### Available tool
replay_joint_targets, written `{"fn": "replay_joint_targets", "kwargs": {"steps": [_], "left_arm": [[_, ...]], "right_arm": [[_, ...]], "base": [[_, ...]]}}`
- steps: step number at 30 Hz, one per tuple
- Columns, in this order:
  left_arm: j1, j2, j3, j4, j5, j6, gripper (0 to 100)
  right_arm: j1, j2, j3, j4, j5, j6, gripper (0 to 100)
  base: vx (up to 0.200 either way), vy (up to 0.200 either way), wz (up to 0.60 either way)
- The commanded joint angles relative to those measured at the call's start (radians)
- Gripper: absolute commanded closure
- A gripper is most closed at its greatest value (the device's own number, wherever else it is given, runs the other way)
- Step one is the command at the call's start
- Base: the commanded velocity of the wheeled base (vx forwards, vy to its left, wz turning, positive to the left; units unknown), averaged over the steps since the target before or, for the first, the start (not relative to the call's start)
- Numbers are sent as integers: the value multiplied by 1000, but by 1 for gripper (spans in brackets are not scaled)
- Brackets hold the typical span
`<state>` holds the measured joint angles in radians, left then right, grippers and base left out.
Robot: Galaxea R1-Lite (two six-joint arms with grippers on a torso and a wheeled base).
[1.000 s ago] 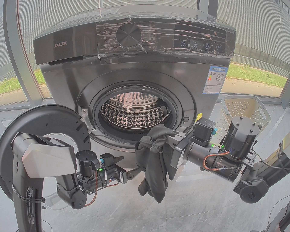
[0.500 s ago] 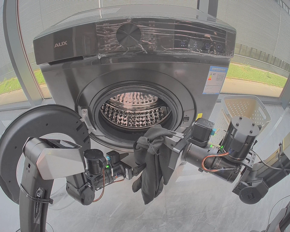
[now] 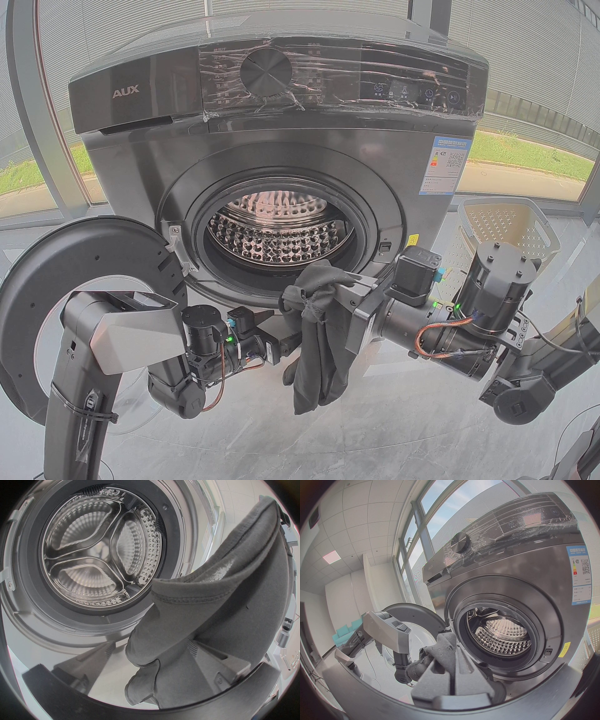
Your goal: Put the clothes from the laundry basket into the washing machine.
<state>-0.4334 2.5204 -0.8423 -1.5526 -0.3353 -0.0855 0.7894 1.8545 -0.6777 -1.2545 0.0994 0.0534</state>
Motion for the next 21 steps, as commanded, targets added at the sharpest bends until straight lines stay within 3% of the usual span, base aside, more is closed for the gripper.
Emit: {"fn": "replay_joint_targets", "kwargs": {"steps": [1,13,21], "left_arm": [[-2,18,-29,-4,-11,-2,100],[15,15,-27,-8,-13,0,100],[44,-183,134,-8,-5,7,100]], "right_arm": [[1,2,6,0,2,0,100],[-12,2,12,0,0,0,100],[-91,-1,75,0,-4,-3,100]], "base": [[0,0,0],[0,0,0],[0,0,0]]}}
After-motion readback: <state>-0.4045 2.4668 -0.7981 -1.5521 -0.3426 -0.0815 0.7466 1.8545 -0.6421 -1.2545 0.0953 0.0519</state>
